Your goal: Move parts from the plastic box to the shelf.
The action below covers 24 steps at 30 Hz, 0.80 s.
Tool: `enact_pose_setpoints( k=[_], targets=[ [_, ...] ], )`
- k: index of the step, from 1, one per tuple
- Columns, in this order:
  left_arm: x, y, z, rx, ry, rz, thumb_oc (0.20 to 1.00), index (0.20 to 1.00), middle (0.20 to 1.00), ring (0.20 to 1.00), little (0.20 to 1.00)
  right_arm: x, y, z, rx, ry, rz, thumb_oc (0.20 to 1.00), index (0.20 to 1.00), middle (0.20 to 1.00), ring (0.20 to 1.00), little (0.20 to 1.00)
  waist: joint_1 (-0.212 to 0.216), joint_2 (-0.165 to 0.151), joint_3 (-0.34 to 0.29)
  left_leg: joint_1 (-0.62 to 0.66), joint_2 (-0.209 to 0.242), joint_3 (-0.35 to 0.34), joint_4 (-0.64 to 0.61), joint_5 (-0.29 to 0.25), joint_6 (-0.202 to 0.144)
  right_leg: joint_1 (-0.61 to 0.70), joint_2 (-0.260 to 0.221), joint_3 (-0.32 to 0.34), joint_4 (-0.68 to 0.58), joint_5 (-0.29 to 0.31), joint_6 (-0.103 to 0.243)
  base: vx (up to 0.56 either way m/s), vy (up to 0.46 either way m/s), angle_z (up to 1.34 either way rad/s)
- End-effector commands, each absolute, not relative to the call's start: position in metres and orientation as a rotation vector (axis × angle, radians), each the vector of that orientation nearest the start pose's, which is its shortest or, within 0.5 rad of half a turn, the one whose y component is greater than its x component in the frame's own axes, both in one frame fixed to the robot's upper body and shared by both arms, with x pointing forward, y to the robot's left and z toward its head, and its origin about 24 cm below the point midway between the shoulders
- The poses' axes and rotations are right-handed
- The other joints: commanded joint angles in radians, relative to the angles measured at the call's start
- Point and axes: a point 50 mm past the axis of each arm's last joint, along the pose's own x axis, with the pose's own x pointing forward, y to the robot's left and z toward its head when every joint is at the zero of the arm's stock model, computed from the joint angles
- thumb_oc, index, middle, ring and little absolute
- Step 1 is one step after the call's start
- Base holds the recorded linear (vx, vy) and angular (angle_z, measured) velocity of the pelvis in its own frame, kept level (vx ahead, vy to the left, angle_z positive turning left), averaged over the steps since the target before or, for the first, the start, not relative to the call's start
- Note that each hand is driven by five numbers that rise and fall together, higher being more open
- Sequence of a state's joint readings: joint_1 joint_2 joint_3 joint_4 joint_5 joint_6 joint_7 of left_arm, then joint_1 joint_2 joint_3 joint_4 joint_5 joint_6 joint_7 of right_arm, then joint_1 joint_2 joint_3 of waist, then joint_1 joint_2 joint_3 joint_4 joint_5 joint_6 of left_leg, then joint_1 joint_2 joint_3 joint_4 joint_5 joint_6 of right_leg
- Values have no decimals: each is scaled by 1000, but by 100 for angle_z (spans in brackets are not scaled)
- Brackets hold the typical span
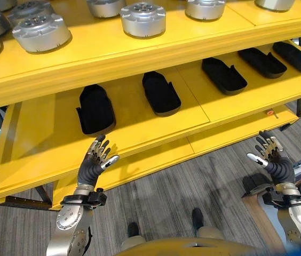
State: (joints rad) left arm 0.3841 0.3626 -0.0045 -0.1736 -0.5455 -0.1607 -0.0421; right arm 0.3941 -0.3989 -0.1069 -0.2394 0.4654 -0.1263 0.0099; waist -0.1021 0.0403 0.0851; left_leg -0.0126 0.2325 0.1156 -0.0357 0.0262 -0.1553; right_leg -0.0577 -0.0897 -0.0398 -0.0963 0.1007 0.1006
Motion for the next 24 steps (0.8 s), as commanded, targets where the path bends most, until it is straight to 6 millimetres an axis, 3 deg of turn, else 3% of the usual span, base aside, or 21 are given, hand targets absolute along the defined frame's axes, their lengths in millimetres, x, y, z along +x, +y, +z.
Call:
enact_pose_setpoints(
  k=[1,3,5,8,9,10,12,13,14,15,17,18,19,24],
  targets=[
    [178,228,46,-163,-33,-5,1000,1000,1000,1000,1000,178,-253,76,-7,-131,-98,1000,1000,1000,1000,1000,-5,-2,5,-105,5,-11,27,135,38,9,27,7,136,-206,-27,-17,-101,-5],
    [179,226,46,-156,-36,-12,1000,1000,1000,1000,1000,178,-254,76,-8,-131,-94,1000,1000,1000,1000,1000,-6,0,7,-105,9,-14,28,153,36,8,39,11,144,-211,-35,-25,-118,-12],
    [177,226,46,-123,-29,-33,1000,1000,1000,1000,1000,173,-261,77,-31,-121,-101,1000,1000,1000,1000,1000,-12,1,15,-117,30,-28,28,209,29,19,83,23,149,-228,-69,-64,-333,-7],
    [179,224,44,-125,-26,-41,1000,1000,1000,1000,1000,170,-265,79,-45,-129,-123,1000,1000,1000,1000,1000,-23,-6,24,-142,30,2,78,208,31,36,89,8,141,-227,-80,-55,-189,24],
    [180,223,44,-125,-26,-43,1000,1000,1000,1000,1000,169,-268,78,-52,-127,-141,1000,1000,1000,1000,1000,-33,-13,34,-151,31,43,111,193,37,46,86,-3,142,-235,-88,-66,-128,30],
    [181,221,43,-131,-23,-58,1000,1000,1000,1000,1000,166,-271,73,-53,-109,-166,1000,1000,1000,1000,1000,-39,-20,37,-167,-9,87,134,149,54,60,83,-17,131,-229,-92,-77,-131,34],
    [182,222,45,-103,-33,-65,1000,1000,1000,1000,1000,168,-269,71,-59,-100,-160,1000,1000,1000,1000,1000,-28,-24,40,-193,-116,47,147,98,90,64,82,-14,118,-211,-88,-32,-47,41],
    [183,221,47,-102,-43,-66,1000,1000,1000,1000,1000,170,-267,70,-63,-98,-147,1000,1000,1000,1000,1000,-6,-26,42,-213,-197,-30,153,73,111,57,88,-1,120,-200,-83,29,-10,13],
    [182,220,47,-103,-42,-66,1000,1000,1000,1000,1000,172,-264,70,-53,-99,-129,1000,1000,1000,1000,1000,5,-26,40,-216,-250,-91,145,56,122,55,98,13,121,-196,-79,53,-15,-16],
    [182,219,47,-102,-42,-67,1000,1000,1000,1000,1000,174,-262,71,-51,-103,-116,1000,1000,1000,1000,1000,9,-27,41,-204,-277,-125,140,45,132,56,109,25,122,-194,-78,66,-22,-88],
    [182,216,49,-103,-51,-66,1000,1000,1000,1000,1000,178,-255,70,-31,-108,-91,1000,1000,1000,1000,1000,28,-33,39,-192,-365,-269,146,29,156,49,131,70,136,-195,-79,64,-2,-99],
    [182,216,49,-103,-52,-66,1000,1000,1000,1000,1000,178,-255,70,-31,-109,-91,1000,1000,1000,1000,1000,27,-33,39,-195,-365,-270,145,32,156,46,131,69,135,-192,-79,73,28,-41],
    [180,215,47,-115,-43,-68,1000,1000,1000,1000,1000,180,-252,69,-12,-107,-74,1000,1000,1000,1000,1000,23,-32,27,-156,-370,-316,108,28,173,38,147,100,143,-192,-81,35,14,-37],
    [182,211,46,-125,-49,-78,1000,1000,1000,1000,1000,180,-247,66,31,-99,-60,1000,1000,1000,1000,1000,4,-32,1,-113,-363,-309,55,34,186,39,145,119,123,-180,-71,51,83,-8]
  ],
)
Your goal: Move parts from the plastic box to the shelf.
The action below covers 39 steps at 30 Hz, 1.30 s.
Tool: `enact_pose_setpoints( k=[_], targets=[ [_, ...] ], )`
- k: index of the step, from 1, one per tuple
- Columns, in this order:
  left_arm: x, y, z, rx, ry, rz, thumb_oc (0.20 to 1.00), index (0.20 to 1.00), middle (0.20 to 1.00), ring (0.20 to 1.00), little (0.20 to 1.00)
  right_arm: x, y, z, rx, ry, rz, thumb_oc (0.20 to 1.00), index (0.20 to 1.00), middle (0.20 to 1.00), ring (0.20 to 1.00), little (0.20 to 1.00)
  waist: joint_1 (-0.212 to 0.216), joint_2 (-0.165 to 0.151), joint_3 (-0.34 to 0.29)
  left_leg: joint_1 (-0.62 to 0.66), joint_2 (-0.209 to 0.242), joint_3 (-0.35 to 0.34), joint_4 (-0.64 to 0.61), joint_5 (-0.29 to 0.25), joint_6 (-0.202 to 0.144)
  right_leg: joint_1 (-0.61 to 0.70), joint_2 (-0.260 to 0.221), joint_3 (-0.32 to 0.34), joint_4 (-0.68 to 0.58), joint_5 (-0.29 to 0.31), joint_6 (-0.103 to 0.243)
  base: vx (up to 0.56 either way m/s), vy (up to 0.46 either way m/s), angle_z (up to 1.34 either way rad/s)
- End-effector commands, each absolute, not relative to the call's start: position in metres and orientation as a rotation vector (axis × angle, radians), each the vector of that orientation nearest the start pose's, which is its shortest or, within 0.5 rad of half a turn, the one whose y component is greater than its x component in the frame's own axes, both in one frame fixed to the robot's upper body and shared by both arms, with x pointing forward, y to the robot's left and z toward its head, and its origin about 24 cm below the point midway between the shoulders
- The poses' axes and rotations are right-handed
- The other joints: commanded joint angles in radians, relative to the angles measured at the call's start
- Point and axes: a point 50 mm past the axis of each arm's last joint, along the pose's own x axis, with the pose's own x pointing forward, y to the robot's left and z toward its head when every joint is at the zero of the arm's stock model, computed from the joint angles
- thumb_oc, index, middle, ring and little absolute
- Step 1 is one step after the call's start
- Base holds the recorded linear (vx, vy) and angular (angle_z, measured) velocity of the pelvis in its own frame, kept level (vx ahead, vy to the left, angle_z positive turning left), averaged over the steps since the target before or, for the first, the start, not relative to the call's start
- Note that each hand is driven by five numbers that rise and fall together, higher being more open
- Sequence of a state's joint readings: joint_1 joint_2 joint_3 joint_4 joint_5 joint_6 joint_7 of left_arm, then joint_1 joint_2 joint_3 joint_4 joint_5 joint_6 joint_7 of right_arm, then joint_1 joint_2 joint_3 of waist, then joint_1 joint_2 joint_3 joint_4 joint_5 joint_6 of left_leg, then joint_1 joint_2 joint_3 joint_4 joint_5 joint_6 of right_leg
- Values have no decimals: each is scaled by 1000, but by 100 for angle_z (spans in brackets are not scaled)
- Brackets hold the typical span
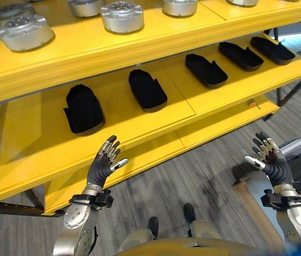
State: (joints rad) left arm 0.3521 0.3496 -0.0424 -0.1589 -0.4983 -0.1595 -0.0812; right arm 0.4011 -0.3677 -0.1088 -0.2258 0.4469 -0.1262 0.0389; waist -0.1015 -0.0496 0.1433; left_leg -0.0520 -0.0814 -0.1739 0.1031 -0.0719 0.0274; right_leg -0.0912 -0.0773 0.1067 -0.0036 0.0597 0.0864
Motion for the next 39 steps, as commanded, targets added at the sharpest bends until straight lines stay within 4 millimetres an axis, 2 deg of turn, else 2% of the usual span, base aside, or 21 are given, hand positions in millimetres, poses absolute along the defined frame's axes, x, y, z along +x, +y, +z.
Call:
enact_pose_setpoints(
  k=[1,7,10,11,12,13,14,15,16,18,21,22,25,29,30,32,33,36,37,38,39],
  targets=[
    [181,212,47,-123,-51,-78,1000,1000,1000,1000,1000,180,-245,64,45,-96,-52,1000,1000,1000,1000,1000,4,58,-66,-58,-46,-12,-107,134,8,73,133,-15,23,-135,-52,55,109,-15],
    [189,215,51,-94,-70,-74,1000,1000,1000,1000,1000,188,-235,64,73,-98,-13,1000,1000,1000,1000,1000,-8,62,-57,-44,-28,71,-126,119,33,14,138,71,86,-127,-38,-11,110,-45],
    [189,215,51,-94,-70,-74,1000,1000,1000,1000,1000,188,-235,64,73,-99,-13,1000,1000,1000,1000,1000,-2,62,-57,-45,-27,76,-125,117,33,11,139,76,89,-128,-38,-69,22,-40],
    [194,222,66,-34,-129,-60,1000,1000,1000,1000,1000,200,-221,70,80,-128,51,1000,1000,1000,1000,1000,20,76,-10,-55,29,189,-117,93,34,-73,74,-79,197,-142,0,-205,32,-7],
    [195,222,67,-33,-132,-59,1000,1000,1000,1000,1000,201,-221,71,81,-131,51,1000,1000,1000,1000,1000,28,73,-11,-62,30,199,-114,91,34,-86,75,-70,209,-144,1,-215,7,-53],
    [194,225,70,-30,-148,-40,1000,1000,1000,1000,1000,203,-218,72,84,-137,54,1000,1000,1000,1000,1000,47,80,-13,-62,53,235,-116,87,23,-81,10,-173,184,-145,2,1,-50,-127],
    [193,227,70,-27,-145,-31,1000,1000,1000,1000,1000,204,-216,71,89,-134,59,1000,1000,1000,1000,1000,49,87,-14,-46,76,266,-124,79,13,-70,-43,-227,153,-135,1,3,-50,-157],
    [193,227,70,-27,-145,-30,1000,1000,1000,1000,1000,204,-215,71,89,-134,59,1000,1000,1000,1000,1000,49,88,-15,-48,77,266,-125,82,13,-70,-41,-227,146,-128,1,31,-28,-135],
    [191,227,68,-29,-134,-28,1000,1000,1000,1000,1000,205,-214,72,89,-133,68,1000,1000,1000,1000,1000,45,90,-15,-36,85,281,-128,75,11,-77,-62,-228,128,-108,4,28,-12,-108],
    [191,228,67,-22,-128,-14,1000,1000,1000,1000,1000,208,-214,74,71,-135,76,1000,1000,1000,1000,1000,29,93,3,-7,91,315,-131,55,5,-147,-114,-189,69,-13,46,79,-54,-90],
    [191,227,63,-14,-114,-5,1000,1000,1000,1000,1000,208,-214,73,62,-126,69,1000,1000,1000,1000,1000,15,82,13,34,99,349,-118,18,-11,-150,-147,-227,-2,44,81,143,-119,-93],
    [190,227,60,-16,-103,-2,1000,1000,1000,1000,1000,206,-215,73,61,-125,70,1000,1000,1000,1000,1000,13,70,8,47,99,358,-118,6,-19,-126,-145,-245,-29,51,87,173,-163,-39],
    [188,223,55,-42,-89,-2,1000,1000,1000,1000,1000,202,-220,72,55,-117,48,1000,1000,1000,1000,1000,-3,56,-18,68,130,379,-124,9,-45,-114,-113,-216,-34,57,80,174,-227,-28],
    [195,212,51,-91,-83,-38,1000,1000,1000,1000,1000,199,-232,75,39,-134,-10,1000,1000,1000,1000,1000,-35,79,-28,77,187,387,-119,20,-82,-106,-79,-222,3,17,56,166,-249,-16],
    [201,204,51,-96,-89,-73,1000,1000,1000,1000,1000,198,-239,77,25,-144,-49,1000,1000,1000,1000,1000,-59,101,-29,83,218,395,-117,40,-103,-95,-54,-231,19,-17,38,181,-330,15],
    [205,200,54,-101,-100,-90,1000,1000,1000,1000,1000,197,-243,79,13,-155,-69,1000,1000,1000,1000,1000,-71,115,-31,83,238,396,-112,63,-116,-92,-38,-232,25,-38,28,142,-284,20],
    [210,197,56,-101,-114,-103,1000,1000,1000,1000,1000,196,-247,79,12,-160,-88,1000,1000,1000,1000,1000,-82,123,-28,72,253,381,-94,98,-125,-91,-23,-222,37,-55,11,97,-233,4],
    [211,193,54,-108,-105,-112,1000,1000,1000,1000,1000,191,-250,77,0,-150,-101,1000,1000,1000,1000,1000,-94,123,-20,68,277,352,-30,127,-127,-77,11,-195,54,-82,-17,92,-261,-5],
    [212,193,54,-105,-106,-108,1000,1000,1000,1000,1000,191,-250,78,5,-152,-100,1000,1000,1000,1000,1000,-93,113,-12,50,295,334,61,158,-120,-57,31,-178,51,-92,-37,83,-223,-26],
    [212,194,55,-105,-106,-108,1000,1000,1000,1000,1000,191,-250,78,6,-153,-100,1000,1000,1000,1000,1000,-93,112,-14,46,294,334,61,162,-120,-60,30,-178,49,-89,-38,63,-240,-42],
    [212,194,55,-102,-108,-107,1000,1000,1000,1000,1000,191,-250,79,4,-158,-98,1000,1000,1000,1000,1000,-91,101,-8,24,307,323,131,186,-113,-46,39,-171,46,-90,-50,70,-251,-50]
  ],
)
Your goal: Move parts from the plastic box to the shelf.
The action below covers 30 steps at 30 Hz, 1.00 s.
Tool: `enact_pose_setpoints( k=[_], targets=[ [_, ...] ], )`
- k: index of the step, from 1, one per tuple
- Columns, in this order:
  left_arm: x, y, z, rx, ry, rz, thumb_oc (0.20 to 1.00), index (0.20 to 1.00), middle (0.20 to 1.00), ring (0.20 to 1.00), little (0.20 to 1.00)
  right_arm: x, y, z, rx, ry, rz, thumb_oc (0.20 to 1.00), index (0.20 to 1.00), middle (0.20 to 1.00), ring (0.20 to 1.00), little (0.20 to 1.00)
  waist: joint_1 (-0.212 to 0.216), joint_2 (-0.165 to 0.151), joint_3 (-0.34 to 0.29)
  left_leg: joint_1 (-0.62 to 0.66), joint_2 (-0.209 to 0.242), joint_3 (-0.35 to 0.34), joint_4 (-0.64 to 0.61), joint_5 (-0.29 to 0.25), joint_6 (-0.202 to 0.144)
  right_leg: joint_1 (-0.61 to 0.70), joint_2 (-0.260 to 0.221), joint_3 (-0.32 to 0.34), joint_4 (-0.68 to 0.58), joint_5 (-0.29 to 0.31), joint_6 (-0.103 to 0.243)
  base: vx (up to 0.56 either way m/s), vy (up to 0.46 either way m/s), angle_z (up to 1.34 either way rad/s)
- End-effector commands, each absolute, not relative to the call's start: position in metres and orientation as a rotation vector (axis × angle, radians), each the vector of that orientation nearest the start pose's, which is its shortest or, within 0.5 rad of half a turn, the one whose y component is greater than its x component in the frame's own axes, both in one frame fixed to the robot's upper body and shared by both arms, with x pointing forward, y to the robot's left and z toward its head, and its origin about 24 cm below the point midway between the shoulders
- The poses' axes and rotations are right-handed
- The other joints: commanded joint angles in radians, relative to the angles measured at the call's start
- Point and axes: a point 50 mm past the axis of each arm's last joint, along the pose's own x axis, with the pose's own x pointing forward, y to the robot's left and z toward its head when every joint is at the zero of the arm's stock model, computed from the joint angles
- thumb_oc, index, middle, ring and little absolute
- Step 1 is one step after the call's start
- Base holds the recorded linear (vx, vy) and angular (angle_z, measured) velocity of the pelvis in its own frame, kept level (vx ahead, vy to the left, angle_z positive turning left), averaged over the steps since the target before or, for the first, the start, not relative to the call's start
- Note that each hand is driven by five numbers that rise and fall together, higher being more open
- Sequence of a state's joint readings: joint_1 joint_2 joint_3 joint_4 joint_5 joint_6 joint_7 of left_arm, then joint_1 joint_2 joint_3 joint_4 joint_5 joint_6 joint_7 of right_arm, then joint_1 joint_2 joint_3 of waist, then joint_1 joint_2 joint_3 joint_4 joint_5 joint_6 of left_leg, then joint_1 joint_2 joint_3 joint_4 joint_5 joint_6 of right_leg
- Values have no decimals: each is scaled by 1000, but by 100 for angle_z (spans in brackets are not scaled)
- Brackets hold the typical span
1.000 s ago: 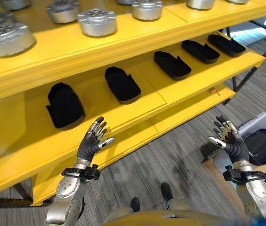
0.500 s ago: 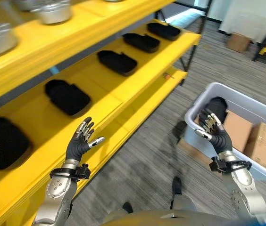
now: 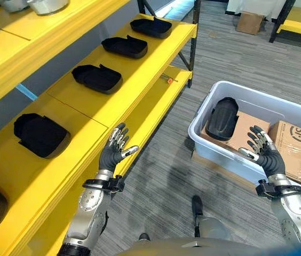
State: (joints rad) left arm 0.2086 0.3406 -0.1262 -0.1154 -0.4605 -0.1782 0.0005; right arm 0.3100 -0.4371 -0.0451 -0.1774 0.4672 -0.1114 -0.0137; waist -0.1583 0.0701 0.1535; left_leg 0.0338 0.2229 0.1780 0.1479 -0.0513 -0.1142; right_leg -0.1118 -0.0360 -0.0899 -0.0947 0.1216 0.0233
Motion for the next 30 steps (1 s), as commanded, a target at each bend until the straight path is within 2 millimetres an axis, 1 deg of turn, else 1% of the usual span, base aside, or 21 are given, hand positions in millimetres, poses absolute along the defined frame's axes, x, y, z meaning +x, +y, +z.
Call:
enact_pose_setpoints(
  k=[1,2,3,4,5,6,7,9,10,12,13,14,16,18,22,24,25,26,27,29,30],
  targets=[
    [211,194,55,-99,-105,-105,1000,1000,1000,1000,1000,189,-252,79,-1,-157,-104,1000,1000,1000,1000,1000,-25,-39,0,-105,5,-45,216,176,48,12,13,42,127,-164,-10,104,-294,-39],
    [214,192,56,-105,-110,-101,1000,1000,1000,1000,1000,189,-253,78,-11,-154,-123,1000,1000,1000,1000,1000,-7,-53,19,-182,-59,-67,201,138,68,32,1,57,121,-172,-7,84,-192,-29],
    [214,192,56,-104,-110,-101,1000,1000,1000,1000,1000,189,-253,78,-11,-154,-124,1000,1000,1000,1000,1000,-7,-53,19,-183,-61,-67,203,136,69,32,0,56,122,-173,-5,99,-27,-18],
    [215,192,55,-107,-108,-98,1000,1000,1000,1000,1000,194,-251,79,-10,-162,-121,1000,1000,1000,1000,1000,10,-64,25,-228,-134,-102,122,68,86,48,1,88,114,-170,10,119,52,-35],
    [214,191,54,-112,-107,-93,1000,1000,1000,1000,1000,195,-250,78,-12,-161,-115,1000,1000,1000,1000,1000,20,-64,27,-246,-147,-118,49,91,77,58,7,105,108,-168,16,169,79,-55],
    [214,191,54,-110,-109,-90,1000,1000,1000,1000,1000,197,-249,77,-18,-156,-112,1000,1000,1000,1000,1000,37,-59,32,-278,-168,-147,-37,157,62,63,17,123,103,-164,16,160,90,-87],
    [214,191,53,-106,-111,-88,1000,1000,1000,1000,1000,200,-249,76,-29,-151,-109,1000,1000,1000,1000,1000,56,-56,41,-315,-203,-198,-82,194,57,74,29,143,102,-164,16,192,68,-92],
    [215,189,53,-118,-115,-87,1000,1000,1000,1000,1000,208,-244,75,-45,-156,-97,1000,1000,1000,1000,1000,83,-44,42,-349,-261,-283,-172,235,43,91,68,198,94,-166,12,226,66,-92],
    [215,189,55,-121,-128,-82,1000,1000,1000,1000,1000,211,-241,77,-48,-167,-87,1000,1000,1000,1000,1000,89,-46,47,-337,-269,-312,-154,237,41,114,75,243,96,-182,12,203,129,-103],
    [213,187,55,-152,-133,-77,1000,1000,1000,1000,1000,214,-234,77,-32,-172,-58,1000,1000,1000,1000,1000,89,-31,41,-275,-259,-315,-184,213,63,108,86,288,107,-196,15,185,246,-181],
    [215,187,58,-155,-152,-69,1000,1000,1000,1000,1000,215,-234,77,-23,-174,-56,1000,1000,1000,1000,1000,82,-23,29,-254,-256,-267,-198,206,68,113,65,287,99,-204,22,156,237,-211],
    [215,187,58,-155,-152,-69,1000,1000,1000,1000,1000,215,-234,77,-22,-174,-56,1000,1000,1000,1000,1000,85,-24,29,-252,-256,-264,-200,206,69,114,65,291,99,-204,22,208,276,-163],
    [218,190,60,-154,-161,-47,1000,1000,1000,1000,1000,221,-227,78,-2,-181,-40,1000,1000,1000,1000,1000,89,-30,4,-234,-248,-198,-198,180,90,105,39,334,88,-205,42,181,215,-83],
    [218,191,60,-157,-163,-39,1000,1000,1000,1000,1000,223,-224,78,4,-180,-33,1000,1000,1000,1000,1000,91,-33,-1,-230,-246,-179,-196,169,99,102,29,344,90,-205,49,111,144,-80],
    [224,195,66,-132,-181,-23,1000,1000,1000,1000,1000,229,-214,78,30,-181,-10,1000,1000,1000,1000,1000,89,-41,-2,-241,-246,-108,-139,102,135,64,5,391,167,-219,79,110,160,-42],
    [226,194,67,-111,-178,-28,1000,1000,1000,1000,1000,230,-210,76,46,-175,-1,1000,1000,1000,1000,1000,77,-43,13,-226,-255,-104,-122,65,157,27,11,382,286,-230,101,104,90,-23],
    [227,194,67,-111,-179,-27,1000,1000,1000,1000,1000,230,-210,77,46,-176,0,1000,1000,1000,1000,1000,81,-41,10,-232,-250,-101,-121,68,156,19,16,385,288,-226,100,2,32,-13],
    [228,197,70,-99,-192,-24,1000,1000,1000,1000,1000,234,-205,80,48,-190,24,1000,1000,1000,1000,1000,66,-43,38,-219,-245,-86,-122,66,159,-40,42,382,365,-185,128,-17,42,-6],
    [228,198,71,-91,-194,-18,1000,1000,1000,1000,1000,234,-203,81,55,-195,32,1000,1000,1000,1000,1000,59,-43,48,-203,-243,-79,-127,60,161,-62,42,364,387,-182,130,21,63,-6],
    [229,201,73,-86,-201,-5,1000,1000,1000,1000,1000,236,-199,83,57,-200,38,1000,1000,1000,1000,1000,64,-39,52,-171,-237,-54,-147,48,156,-92,5,291,339,-163,123,66,50,-26],
    [229,201,74,-85,-202,-5,1000,1000,1000,1000,1000,237,-199,83,57,-201,38,1000,1000,1000,1000,1000,65,-38,51,-174,-234,-52,-148,51,155,-94,7,292,334,-157,122,70,0,-51]
  ],
)
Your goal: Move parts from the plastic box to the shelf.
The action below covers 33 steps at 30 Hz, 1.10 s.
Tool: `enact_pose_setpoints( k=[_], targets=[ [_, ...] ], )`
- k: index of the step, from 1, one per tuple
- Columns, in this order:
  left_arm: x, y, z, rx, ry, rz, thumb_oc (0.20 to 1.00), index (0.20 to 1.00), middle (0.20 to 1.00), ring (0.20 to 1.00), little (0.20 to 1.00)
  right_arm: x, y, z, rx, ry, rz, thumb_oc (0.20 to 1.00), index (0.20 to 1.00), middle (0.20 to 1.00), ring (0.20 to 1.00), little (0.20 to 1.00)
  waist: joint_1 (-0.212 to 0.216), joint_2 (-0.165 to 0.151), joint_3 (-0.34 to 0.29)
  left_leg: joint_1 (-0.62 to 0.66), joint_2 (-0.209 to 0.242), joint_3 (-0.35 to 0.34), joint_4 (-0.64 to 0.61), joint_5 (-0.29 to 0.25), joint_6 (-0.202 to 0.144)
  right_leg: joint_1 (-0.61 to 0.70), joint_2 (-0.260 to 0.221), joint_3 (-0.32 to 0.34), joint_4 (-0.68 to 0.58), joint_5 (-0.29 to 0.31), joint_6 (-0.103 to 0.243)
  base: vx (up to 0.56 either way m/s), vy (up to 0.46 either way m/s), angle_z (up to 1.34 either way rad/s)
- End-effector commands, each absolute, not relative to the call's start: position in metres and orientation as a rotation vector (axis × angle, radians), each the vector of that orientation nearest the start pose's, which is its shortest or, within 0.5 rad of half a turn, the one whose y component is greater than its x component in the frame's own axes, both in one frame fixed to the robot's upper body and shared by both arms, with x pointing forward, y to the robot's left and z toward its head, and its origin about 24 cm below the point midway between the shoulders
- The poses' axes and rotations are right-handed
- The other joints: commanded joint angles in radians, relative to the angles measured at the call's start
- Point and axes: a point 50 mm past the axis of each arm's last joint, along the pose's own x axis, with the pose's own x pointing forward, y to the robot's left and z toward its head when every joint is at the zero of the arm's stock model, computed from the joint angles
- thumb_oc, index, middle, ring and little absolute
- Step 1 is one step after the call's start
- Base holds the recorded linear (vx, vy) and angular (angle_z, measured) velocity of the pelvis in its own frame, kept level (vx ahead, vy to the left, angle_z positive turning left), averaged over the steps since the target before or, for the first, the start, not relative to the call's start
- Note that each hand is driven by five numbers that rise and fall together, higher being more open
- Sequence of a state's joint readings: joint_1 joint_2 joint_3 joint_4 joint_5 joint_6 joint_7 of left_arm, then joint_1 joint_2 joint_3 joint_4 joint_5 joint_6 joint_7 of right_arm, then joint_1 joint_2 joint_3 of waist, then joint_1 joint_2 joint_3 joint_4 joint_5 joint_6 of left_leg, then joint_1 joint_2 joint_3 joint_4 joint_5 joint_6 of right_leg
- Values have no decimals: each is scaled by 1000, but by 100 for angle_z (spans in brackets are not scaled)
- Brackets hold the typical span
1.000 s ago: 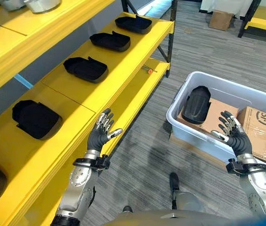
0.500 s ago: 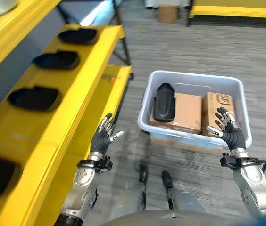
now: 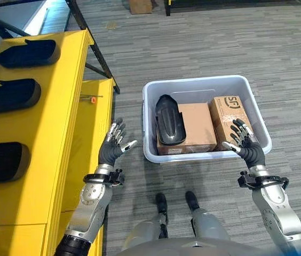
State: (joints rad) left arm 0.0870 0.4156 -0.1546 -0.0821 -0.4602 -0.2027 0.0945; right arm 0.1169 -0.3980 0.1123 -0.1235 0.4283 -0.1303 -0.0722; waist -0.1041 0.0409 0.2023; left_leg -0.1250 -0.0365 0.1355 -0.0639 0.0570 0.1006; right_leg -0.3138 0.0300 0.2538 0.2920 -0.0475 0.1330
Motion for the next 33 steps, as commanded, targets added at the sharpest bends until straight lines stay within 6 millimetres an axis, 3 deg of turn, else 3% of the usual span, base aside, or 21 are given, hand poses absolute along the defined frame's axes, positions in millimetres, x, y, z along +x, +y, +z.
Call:
enact_pose_setpoints(
  k=[1,3,4,8,19,23,27,28,29,30,32,33],
  targets=[
    [229,203,74,-86,-202,2,1000,1000,1000,1000,1000,238,-198,84,58,-206,37,1000,1000,1000,1000,1000,13,-7,4,-2,36,9,55,-62,-68,88,-78,-98,-106,22,9,105,-44,-65],
    [229,206,72,-83,-198,23,1000,1000,1000,1000,1000,241,-197,84,55,-207,38,1000,1000,1000,1000,1000,6,-17,10,50,43,29,40,-81,-86,21,-87,-164,-255,96,10,261,-98,-91],
    [228,205,71,-84,-192,22,1000,1000,1000,1000,1000,238,-200,82,51,-199,30,1000,1000,1000,1000,1000,-3,-18,14,66,40,15,40,-87,-89,34,-77,-146,-269,104,11,250,-107,-78],
    [228,196,68,-103,-188,-6,1000,1000,1000,1000,1000,234,-208,83,32,-200,17,1000,1000,1000,1000,1000,-13,-19,-3,77,43,-4,33,-87,-109,92,-91,-187,-310,112,-9,117,-87,43],
    [228,185,61,-150,-152,-33,1000,1000,1000,1000,1000,227,-224,78,-6,-169,-34,1000,1000,1000,1000,1000,-27,5,-26,96,75,-39,0,-59,-147,141,-77,-245,-287,51,-44,70,-102,25],
    [227,184,59,-160,-148,-27,1000,1000,1000,1000,1000,225,-228,79,-12,-174,-45,1000,1000,1000,1000,1000,-27,7,-11,60,75,-70,100,-54,-161,152,-79,-253,-269,23,-66,10,-110,26],
    [228,184,61,-166,-156,-24,1000,1000,1000,1000,1000,225,-229,80,-17,-178,-46,1000,1000,1000,1000,1000,-11,-11,13,-16,41,-138,223,-40,-171,161,-88,-257,-261,19,-79,-37,-39,32],
    [228,184,61,-171,-156,-23,1000,1000,1000,1000,1000,226,-230,80,-17,-179,-58,1000,1000,1000,1000,1000,-13,-18,12,-35,70,-119,209,-37,-168,166,-104,-262,-260,17,-74,70,109,30],
    [229,184,62,-173,-157,-24,1000,1000,1000,1000,1000,225,-232,78,-19,-177,-83,1000,1000,1000,1000,1000,-16,-30,7,-59,140,-96,162,-17,-169,179,-137,-265,-258,9,-57,119,163,41],
    [228,184,61,-170,-156,-24,1000,1000,1000,1000,1000,224,-233,78,-14,-174,-98,1000,1000,1000,1000,1000,-13,-32,5,-74,168,-101,123,13,-176,185,-148,-260,-258,5,-50,148,207,69],
    [232,185,62,-163,-161,-2,1000,1000,1000,1000,1000,224,-236,78,-26,-177,-127,1000,1000,1000,1000,1000,-15,-23,6,-88,205,-81,78,56,-202,189,-171,-263,-249,-7,-34,120,228,58],
    [232,184,64,-178,-172,-14,1000,1000,1000,1000,1000,226,-230,77,-7,-176,-103,1000,1000,1000,1000,1000,-15,-11,4,-70,182,-93,102,6,-198,195,-174,-245,-252,-16,-26,94,222,4]
  ],
)
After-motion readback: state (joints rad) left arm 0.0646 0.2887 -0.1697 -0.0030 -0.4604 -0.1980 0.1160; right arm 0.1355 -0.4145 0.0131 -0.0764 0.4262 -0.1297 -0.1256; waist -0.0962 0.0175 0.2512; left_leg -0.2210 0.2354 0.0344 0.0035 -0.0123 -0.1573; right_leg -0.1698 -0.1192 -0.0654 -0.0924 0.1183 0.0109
